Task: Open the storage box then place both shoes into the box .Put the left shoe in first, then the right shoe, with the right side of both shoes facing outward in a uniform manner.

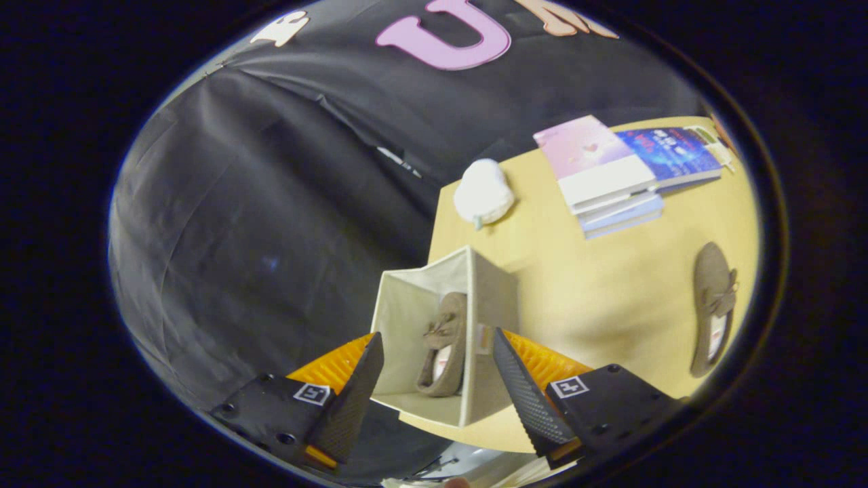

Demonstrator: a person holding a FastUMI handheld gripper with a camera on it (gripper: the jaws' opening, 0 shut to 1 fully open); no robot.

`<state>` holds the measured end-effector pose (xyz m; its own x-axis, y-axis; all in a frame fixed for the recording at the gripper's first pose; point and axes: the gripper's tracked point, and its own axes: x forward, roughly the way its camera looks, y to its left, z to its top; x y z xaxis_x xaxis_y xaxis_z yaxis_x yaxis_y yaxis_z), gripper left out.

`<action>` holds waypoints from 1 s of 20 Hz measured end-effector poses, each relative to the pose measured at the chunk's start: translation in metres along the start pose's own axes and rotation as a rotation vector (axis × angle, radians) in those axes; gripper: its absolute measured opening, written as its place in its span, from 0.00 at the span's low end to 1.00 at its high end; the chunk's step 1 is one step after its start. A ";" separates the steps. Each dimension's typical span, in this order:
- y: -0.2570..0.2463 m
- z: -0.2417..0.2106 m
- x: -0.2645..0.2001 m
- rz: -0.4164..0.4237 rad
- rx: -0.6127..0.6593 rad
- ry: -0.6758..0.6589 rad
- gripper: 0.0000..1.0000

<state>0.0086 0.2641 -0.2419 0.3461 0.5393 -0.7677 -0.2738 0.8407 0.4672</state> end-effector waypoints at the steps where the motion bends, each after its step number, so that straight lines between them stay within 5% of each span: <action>1: -0.015 0.008 -0.014 -0.021 -0.009 -0.017 1.00; 11: -0.193 0.028 -0.114 -0.273 -0.010 -0.101 1.00; 20: -0.340 -0.008 -0.126 -0.451 0.015 0.070 1.00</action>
<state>0.0507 -0.0899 -0.3070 0.3663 0.1146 -0.9234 -0.0965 0.9917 0.0848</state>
